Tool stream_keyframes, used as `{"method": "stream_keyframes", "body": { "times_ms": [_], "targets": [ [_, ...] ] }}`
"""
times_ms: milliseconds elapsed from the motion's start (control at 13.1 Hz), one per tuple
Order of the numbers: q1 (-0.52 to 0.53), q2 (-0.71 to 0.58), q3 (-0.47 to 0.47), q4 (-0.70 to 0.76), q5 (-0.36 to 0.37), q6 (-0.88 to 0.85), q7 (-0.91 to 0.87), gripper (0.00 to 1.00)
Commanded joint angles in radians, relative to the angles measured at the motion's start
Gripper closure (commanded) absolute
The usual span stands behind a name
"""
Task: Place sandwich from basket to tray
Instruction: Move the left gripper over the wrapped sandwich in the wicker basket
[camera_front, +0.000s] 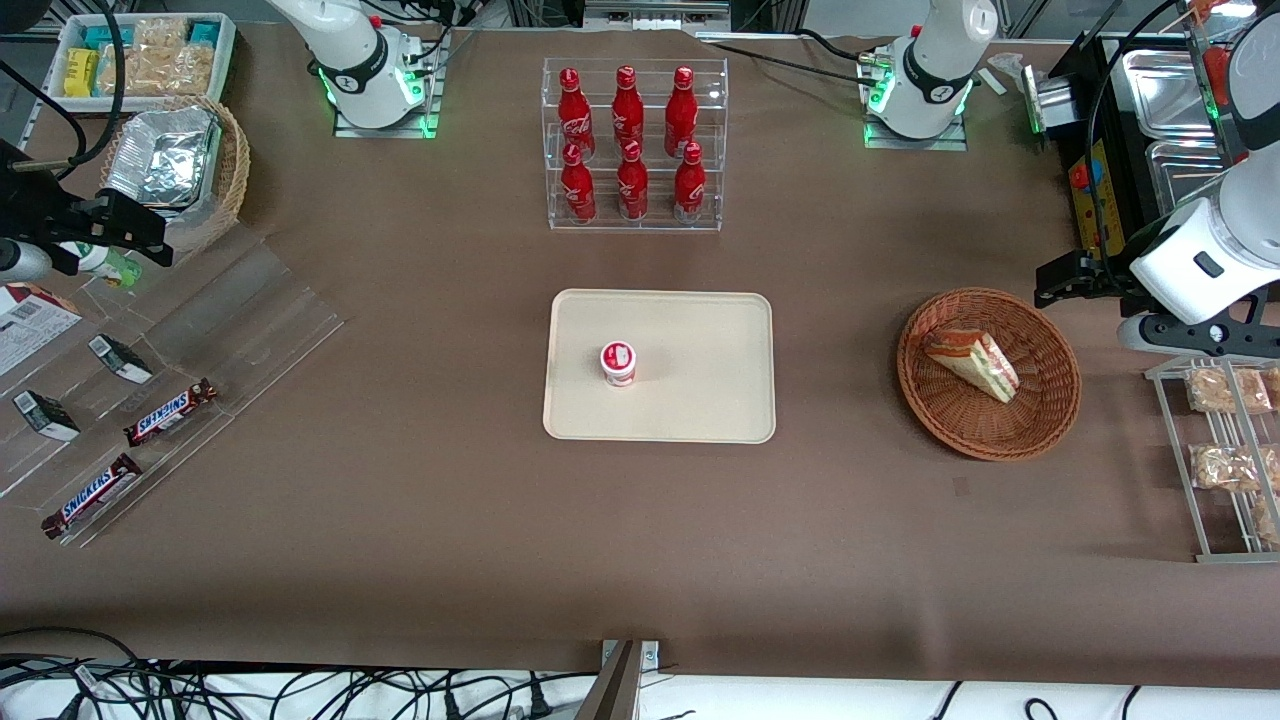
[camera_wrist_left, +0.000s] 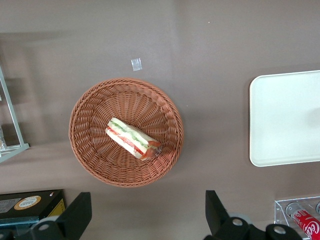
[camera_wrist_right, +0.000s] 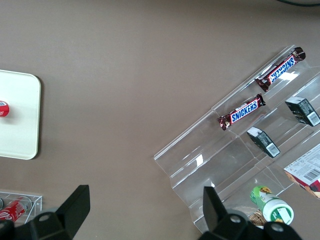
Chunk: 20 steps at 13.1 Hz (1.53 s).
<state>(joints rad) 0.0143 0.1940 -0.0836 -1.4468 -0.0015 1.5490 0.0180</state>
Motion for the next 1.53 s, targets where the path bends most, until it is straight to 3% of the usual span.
{"method": "stream_keyframes", "body": {
  "times_ms": [0,305,763,916,1450],
  "targets": [
    [0.003,0.015,0.002,0.019,0.014,-0.015,0.007,0.0],
    [0.016,0.025,0.013,-0.012,0.035,0.005,-0.093,0.0],
    [0.027,-0.004,0.015,-0.263,0.069,0.241,-0.413,0.0],
    [0.03,-0.011,0.013,-0.349,0.116,0.322,-0.518,0.0],
    [0.049,-0.044,0.011,-0.639,0.117,0.663,-0.831,0.0]
  ]
}}
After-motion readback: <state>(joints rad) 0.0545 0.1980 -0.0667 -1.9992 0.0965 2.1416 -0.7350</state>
